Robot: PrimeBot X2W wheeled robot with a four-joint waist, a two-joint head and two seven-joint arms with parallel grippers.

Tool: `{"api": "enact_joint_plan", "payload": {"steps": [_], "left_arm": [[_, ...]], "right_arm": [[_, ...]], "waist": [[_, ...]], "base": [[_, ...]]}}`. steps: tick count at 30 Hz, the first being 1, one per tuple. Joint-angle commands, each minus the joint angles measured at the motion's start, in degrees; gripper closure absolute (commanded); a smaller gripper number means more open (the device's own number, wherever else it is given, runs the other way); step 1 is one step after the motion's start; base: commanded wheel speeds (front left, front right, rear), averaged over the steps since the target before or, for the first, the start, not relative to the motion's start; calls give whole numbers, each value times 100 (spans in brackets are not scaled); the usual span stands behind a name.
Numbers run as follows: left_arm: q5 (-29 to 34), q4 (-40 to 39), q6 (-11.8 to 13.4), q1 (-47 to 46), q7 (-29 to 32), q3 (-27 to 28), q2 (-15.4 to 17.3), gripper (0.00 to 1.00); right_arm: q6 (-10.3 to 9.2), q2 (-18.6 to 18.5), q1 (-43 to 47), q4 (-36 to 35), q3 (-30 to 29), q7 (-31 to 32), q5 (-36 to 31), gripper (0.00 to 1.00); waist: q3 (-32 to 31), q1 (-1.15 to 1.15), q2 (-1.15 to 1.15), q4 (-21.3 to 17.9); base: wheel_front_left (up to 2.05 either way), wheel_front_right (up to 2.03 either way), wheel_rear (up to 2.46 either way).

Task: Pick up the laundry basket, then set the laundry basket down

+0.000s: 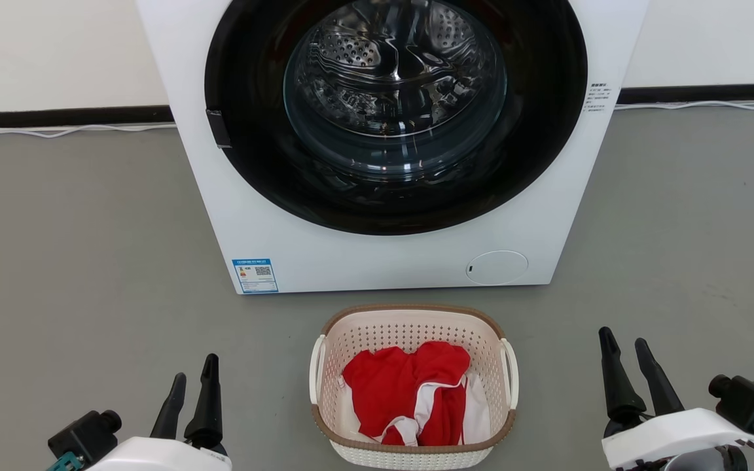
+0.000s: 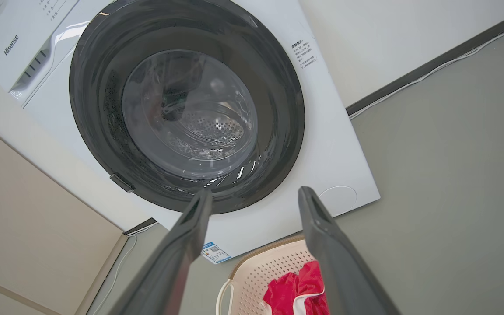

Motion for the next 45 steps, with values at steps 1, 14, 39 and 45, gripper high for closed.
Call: {"api": "enact_joint_plan", "payload": {"steps": [1,14,39,45], "left_arm": [[234,-170,20,-92,-83,87,58,0],[1150,-206,7,-31,-302,98,66,0],[2591,-242,63,29,-705,-9,82,0],[2902,-198,55,44,-805,-33,86,0]], "right_arm": [[29,-70,-163,-133,113,-108,-246,0],[33,-70,-148,-32,115,-327,-1208,0],[42,-71,-125,95,97,-730,-3030,0],[44,-76,-116,125,93,-831,-3464,0]], "waist": [[-8,0,0,0],[-55,0,0,-24],[-69,0,0,-40],[-71,0,0,-40]], "base": [[0,0,0],[0,0,0],[0,0,0],[0,0,0]]}}
